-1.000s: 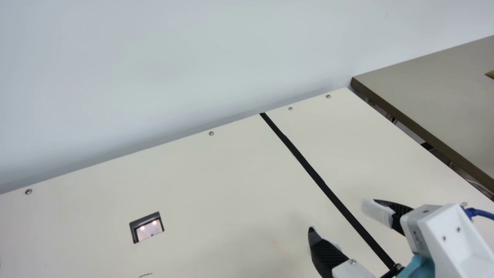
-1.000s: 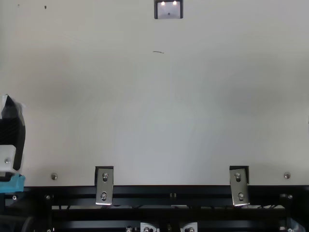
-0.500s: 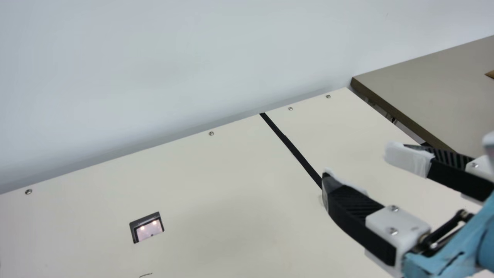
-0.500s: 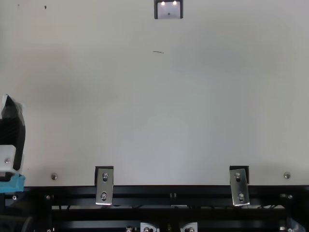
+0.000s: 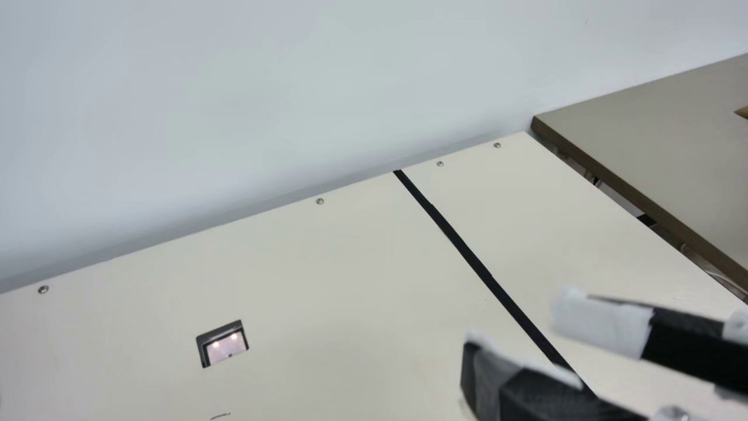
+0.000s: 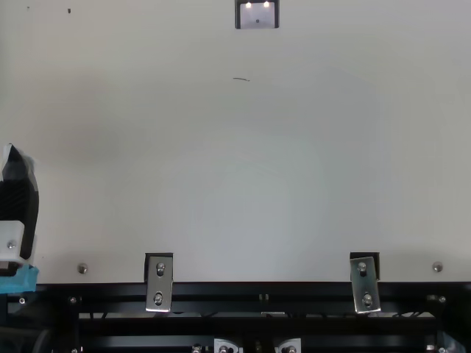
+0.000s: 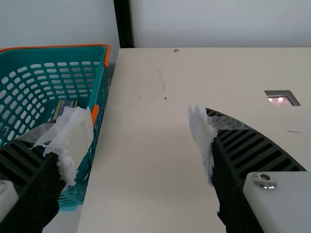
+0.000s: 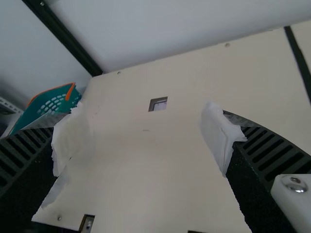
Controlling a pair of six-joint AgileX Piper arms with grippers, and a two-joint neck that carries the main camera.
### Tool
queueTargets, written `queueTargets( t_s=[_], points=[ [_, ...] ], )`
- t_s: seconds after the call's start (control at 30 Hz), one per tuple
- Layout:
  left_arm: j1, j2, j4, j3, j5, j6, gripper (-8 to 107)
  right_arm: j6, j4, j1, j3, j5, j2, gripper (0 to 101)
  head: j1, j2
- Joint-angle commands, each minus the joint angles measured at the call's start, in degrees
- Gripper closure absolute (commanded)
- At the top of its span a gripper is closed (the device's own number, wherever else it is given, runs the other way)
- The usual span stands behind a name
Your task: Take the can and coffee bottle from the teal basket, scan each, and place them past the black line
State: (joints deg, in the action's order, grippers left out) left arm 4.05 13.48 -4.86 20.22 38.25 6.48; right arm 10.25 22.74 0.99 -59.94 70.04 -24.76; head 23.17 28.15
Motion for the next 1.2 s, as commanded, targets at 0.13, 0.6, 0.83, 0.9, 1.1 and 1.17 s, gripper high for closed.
queueTargets(
  t_s=[0.13, 0.6, 0.83, 0.9, 1.1, 1.17],
  points=[
    [0.0, 0.0, 0.0, 0.0, 0.0, 0.0, 9, 0.67, -0.35, -0.13, 0.73, 0.04, 0.07, 0, 1.73, -0.5],
    [0.0, 0.0, 0.0, 0.0, 0.0, 0.0, 9, 0.67, -0.34, -0.13, 0.78, -0.12, 0.12, 0, 1.68, -2.73],
    [0.0, 0.0, 0.0, 0.0, 0.0, 0.0, 9, 0.67, -0.34, -0.13, 0.78, -0.12, 0.12, 0, 1.8, -13.98],
    [0.0, 0.0, 0.0, 0.0, 0.0, 0.0, 9, 0.67, -0.34, -0.13, 0.78, -0.12, 0.12, 0, 1.81, -17.97],
    [0.0, 0.0, 0.0, 0.0, 0.0, 0.0, 9, 0.67, -0.34, -0.13, 0.78, -0.12, 0.12, 0, 1.83, -29.71],
    [0.0, 0.0, 0.0, 0.0, 0.0, 0.0, 9, 0.67, -0.34, -0.13, 0.78, -0.12, 0.12, 0, 1.83, -33.24]
  ],
)
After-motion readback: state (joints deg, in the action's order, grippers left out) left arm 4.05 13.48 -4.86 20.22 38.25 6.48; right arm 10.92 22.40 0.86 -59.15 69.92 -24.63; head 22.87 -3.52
